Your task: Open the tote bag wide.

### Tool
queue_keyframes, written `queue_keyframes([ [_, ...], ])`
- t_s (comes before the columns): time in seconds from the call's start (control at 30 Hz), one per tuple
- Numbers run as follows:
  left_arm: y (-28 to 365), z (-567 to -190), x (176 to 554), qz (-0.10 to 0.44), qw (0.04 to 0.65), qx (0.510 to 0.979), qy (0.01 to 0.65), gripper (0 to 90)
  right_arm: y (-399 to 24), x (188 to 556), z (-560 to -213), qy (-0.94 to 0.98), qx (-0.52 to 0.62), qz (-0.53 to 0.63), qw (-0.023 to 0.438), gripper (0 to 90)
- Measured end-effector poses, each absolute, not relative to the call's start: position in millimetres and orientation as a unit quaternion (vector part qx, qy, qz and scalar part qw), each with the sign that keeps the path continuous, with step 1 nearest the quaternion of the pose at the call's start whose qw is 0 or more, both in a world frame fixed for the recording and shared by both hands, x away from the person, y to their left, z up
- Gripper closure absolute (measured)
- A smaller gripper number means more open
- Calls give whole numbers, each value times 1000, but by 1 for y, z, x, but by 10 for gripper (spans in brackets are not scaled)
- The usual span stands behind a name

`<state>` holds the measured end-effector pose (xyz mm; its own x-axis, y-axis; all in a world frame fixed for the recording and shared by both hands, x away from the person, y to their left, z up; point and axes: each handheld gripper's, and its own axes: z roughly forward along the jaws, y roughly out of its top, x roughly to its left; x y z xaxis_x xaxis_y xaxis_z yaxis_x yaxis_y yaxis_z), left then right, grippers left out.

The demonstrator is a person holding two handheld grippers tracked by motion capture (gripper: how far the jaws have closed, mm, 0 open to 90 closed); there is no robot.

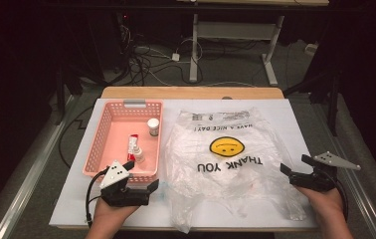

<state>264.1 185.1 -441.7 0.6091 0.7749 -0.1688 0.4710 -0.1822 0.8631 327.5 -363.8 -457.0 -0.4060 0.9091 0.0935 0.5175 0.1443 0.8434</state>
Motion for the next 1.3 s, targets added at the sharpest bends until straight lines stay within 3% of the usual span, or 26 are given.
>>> queue_keyframes([
  [0.33,185,-439,265,152,492,756,403,0,-367,343,-466,709,525,418,215,303],
  [0.63,182,-435,265,151,493,760,395,0,-366,389,-454,715,521,408,226,356],
  [0.87,182,-440,267,134,501,757,397,0,-368,441,-466,717,545,399,173,409],
  [1.17,181,-442,267,138,505,755,394,0,-359,464,-482,751,527,367,154,462],
  [1.2,181,-442,268,137,504,755,395,0,-356,466,-482,755,521,365,156,491],
  [1.23,180,-442,268,136,505,755,396,0,-353,467,-482,761,515,362,155,617],
  [1.27,180,-442,268,134,504,756,396,0,-353,467,-482,761,515,362,155,617],
  [1.3,179,-441,268,130,503,757,396,0,-351,467,-482,769,504,362,152,758],
])
